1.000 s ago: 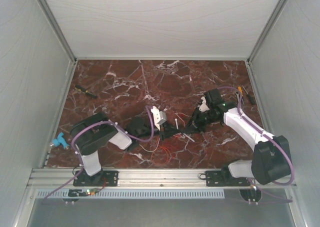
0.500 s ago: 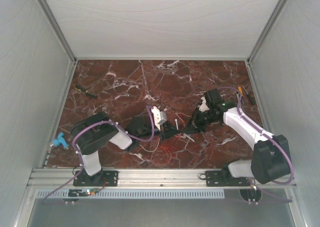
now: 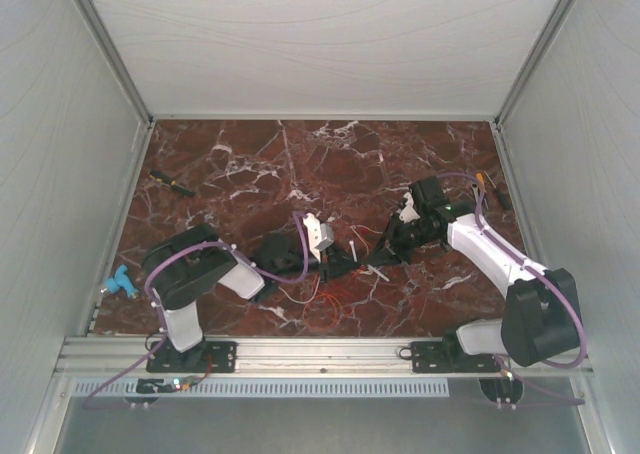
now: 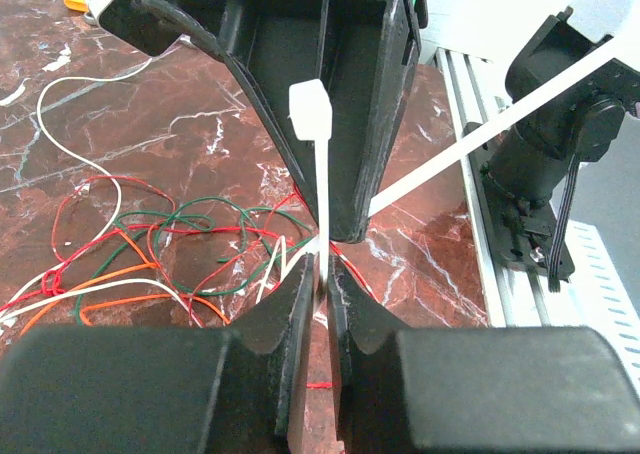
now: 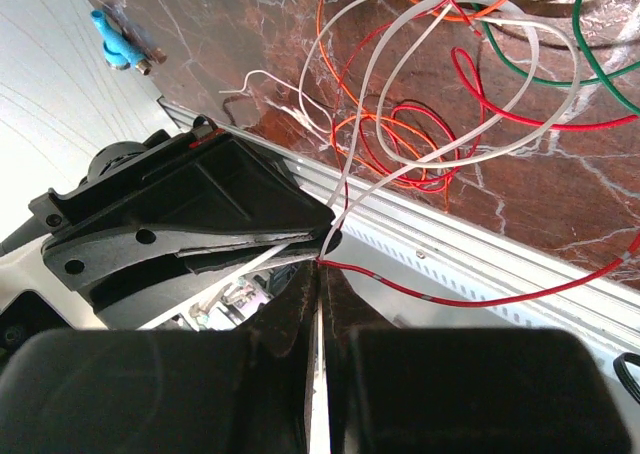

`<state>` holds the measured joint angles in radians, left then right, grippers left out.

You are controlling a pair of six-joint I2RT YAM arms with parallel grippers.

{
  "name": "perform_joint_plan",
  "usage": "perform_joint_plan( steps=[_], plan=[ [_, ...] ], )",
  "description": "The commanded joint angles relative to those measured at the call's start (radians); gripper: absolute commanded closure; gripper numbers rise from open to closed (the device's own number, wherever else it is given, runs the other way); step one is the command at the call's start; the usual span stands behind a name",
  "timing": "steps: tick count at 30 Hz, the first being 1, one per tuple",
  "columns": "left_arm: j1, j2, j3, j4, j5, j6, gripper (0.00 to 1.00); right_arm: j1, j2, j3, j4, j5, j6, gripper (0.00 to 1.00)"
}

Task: Zip-tie the wires
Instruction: Tie the cable at the center of the board.

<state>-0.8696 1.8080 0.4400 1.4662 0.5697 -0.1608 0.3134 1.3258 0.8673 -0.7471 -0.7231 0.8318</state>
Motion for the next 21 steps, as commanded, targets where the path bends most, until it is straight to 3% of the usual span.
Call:
perform_joint_plan(
  steps=[1,21],
  plan=[
    [-0.008,0.009,0.036,0.068,0.034,0.003,0.90,-0.005,0.000,0.021,0.025,-0.030,0.001,1.00],
    [-0.008,0.039,0.064,0.058,0.007,0.016,0.84,0.006,0.002,-0.001,0.055,-0.055,0.031,1.00]
  ],
)
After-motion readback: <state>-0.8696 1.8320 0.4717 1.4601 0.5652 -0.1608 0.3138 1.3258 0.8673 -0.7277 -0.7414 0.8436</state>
